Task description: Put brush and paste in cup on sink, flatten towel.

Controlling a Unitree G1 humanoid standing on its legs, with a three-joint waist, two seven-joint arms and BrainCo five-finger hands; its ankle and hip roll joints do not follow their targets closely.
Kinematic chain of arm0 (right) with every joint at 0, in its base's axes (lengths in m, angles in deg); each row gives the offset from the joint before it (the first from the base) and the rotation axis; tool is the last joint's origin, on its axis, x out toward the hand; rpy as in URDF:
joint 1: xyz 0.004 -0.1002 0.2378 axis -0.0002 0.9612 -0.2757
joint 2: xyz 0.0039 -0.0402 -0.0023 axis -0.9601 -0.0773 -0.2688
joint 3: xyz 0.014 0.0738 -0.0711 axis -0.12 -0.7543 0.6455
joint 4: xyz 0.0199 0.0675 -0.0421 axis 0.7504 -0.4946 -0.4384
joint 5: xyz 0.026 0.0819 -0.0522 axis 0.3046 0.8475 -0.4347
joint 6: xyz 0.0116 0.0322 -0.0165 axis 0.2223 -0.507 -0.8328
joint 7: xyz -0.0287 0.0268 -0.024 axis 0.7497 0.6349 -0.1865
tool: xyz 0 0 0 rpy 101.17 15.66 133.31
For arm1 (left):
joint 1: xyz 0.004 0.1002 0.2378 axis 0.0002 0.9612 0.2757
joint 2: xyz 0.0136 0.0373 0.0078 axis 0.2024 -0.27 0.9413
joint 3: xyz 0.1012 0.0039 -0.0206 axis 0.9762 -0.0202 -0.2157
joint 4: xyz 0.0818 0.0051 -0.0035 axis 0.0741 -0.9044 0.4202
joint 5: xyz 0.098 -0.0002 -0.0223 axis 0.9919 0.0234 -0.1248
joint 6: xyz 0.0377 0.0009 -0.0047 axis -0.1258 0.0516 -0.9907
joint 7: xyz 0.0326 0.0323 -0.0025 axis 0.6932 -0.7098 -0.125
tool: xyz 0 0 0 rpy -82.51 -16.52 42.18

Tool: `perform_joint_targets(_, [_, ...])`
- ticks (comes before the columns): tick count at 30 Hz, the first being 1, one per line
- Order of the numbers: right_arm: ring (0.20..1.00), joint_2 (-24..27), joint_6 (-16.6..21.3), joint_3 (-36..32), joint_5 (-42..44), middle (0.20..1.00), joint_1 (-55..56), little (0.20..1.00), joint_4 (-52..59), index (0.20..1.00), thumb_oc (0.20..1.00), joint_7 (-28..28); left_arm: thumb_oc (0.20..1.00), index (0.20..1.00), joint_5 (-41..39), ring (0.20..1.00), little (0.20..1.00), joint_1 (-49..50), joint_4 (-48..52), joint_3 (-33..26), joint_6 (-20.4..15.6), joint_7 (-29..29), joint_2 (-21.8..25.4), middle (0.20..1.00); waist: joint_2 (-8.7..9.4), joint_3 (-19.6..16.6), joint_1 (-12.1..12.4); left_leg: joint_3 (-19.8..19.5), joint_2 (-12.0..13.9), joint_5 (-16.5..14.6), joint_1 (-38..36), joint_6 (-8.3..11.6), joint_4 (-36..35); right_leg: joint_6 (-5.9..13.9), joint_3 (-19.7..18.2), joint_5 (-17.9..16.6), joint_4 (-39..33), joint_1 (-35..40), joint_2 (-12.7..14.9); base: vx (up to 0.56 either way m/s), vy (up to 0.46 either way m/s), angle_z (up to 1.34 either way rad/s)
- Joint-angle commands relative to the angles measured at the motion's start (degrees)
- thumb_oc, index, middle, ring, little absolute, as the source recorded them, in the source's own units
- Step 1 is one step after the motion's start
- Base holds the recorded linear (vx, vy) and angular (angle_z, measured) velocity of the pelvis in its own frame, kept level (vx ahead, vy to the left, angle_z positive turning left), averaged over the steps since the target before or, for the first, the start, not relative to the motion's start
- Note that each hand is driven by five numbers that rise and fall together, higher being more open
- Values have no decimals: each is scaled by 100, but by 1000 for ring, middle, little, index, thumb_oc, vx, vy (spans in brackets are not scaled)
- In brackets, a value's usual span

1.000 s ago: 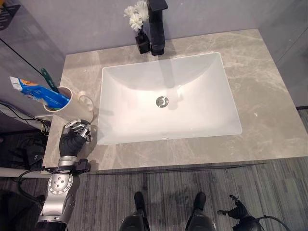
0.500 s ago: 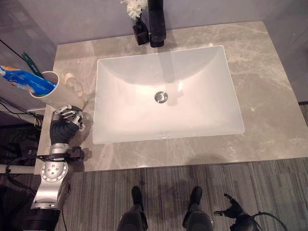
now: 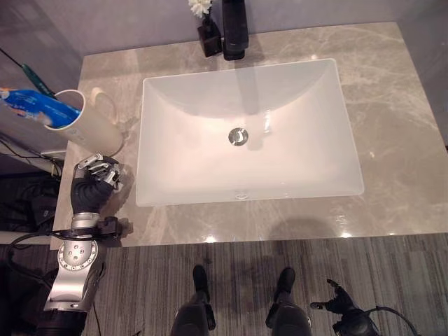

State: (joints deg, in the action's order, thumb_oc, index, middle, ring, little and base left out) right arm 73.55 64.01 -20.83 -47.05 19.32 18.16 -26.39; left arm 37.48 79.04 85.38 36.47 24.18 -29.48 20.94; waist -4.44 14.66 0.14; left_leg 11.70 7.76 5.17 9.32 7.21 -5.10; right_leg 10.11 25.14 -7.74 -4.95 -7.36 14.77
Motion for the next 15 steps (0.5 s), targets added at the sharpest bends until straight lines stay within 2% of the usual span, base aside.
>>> perform_joint_targets(1, [1000,-31,51,-131,197,1000,-182,1000,-98,1000,1000,-141,200,200,-158,200,200,-43,98,-368,-268,78,-42,200,61,30,33,-156,-314,194,207,-26,10,225,-7,5,-4,402,133,22,3,19])
perform_joint_targets(8, [1000,49,41,-248,298,1000,-286,1000,-74,1000,1000,-229,200,200,-104,200,200,-92,-29,-379,-264,31,9,200,-41,17,104,-265,-436,196,278,-38,10,283,139,-54,0,443,237,18,23,13])
perform_joint_targets(15, [1000,71,22,-214,538,1000,-487,1000,-169,1000,1000,-200,200,200,14,200,200,-843,-401,-136,-283,-204,343,200,-86,70,66,-391,-579,176,436,-111,10,357,79,-182,25,274,360,11,56,10])
